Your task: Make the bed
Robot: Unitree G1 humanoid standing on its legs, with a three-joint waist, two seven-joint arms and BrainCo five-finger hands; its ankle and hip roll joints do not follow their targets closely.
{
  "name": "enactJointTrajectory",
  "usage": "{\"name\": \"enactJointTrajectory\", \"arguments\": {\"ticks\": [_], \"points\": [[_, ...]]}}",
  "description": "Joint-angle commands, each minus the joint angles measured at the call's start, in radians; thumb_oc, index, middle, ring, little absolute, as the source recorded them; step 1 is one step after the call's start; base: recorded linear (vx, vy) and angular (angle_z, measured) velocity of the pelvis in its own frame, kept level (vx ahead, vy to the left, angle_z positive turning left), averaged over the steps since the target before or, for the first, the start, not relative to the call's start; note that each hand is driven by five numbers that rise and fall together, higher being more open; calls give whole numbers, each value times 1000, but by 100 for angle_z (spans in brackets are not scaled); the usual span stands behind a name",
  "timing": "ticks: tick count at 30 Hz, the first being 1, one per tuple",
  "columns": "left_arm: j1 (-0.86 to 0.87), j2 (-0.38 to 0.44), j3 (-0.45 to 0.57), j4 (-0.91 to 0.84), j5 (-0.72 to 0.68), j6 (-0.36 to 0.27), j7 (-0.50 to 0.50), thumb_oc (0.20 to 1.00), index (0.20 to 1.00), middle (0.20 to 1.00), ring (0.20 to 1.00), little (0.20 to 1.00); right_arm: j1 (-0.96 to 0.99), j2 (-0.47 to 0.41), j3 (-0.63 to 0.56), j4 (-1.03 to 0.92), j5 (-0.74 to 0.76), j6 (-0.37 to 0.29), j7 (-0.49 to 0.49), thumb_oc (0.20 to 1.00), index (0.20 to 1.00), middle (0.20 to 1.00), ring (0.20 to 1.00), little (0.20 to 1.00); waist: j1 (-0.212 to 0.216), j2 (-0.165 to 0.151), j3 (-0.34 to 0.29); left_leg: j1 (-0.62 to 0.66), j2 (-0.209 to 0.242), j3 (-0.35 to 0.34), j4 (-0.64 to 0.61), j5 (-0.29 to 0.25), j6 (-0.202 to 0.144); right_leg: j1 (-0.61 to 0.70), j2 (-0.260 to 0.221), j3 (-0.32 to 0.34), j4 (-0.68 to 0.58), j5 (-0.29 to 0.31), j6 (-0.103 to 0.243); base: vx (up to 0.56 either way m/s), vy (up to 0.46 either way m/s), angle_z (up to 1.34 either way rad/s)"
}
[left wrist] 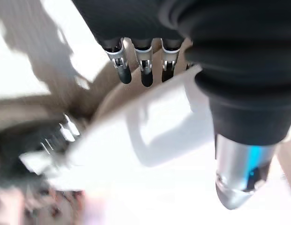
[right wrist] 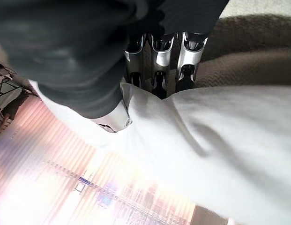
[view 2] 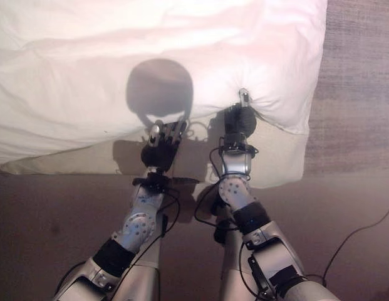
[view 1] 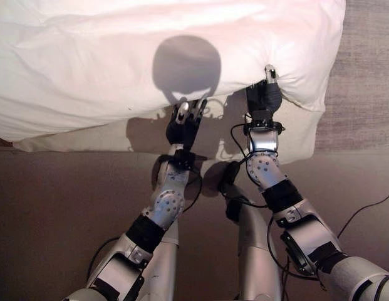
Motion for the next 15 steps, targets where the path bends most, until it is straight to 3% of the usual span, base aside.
{"name": "enactJointTrajectory", "arguments": {"ticks": [1,5,15], "points": [[-77,-22,-65,-156,-8,-14,-53,1000,1000,1000,1000,1000,-24,-15,-58,-115,-55,-74,40,200,200,200,200,200,10,-96,-12,25,-29,-5,-19,-61,72,-2,-62,18,37,-38,123,0,0,0],[-130,-71,-91,-173,-50,-22,-67,1000,1000,1000,1000,1000,-28,-7,-47,-101,-47,-75,45,200,200,200,200,200,2,-96,-12,19,-31,-5,-18,-61,72,-8,-59,23,38,-37,123,0,0,0],[-125,-60,-37,-223,-55,-68,-84,1000,1000,1000,1000,1000,-15,-6,-46,-101,-34,-73,58,200,200,200,200,200,6,-96,-12,14,-27,-3,-9,-65,73,-18,-58,25,43,-37,126,0,0,0]]}}
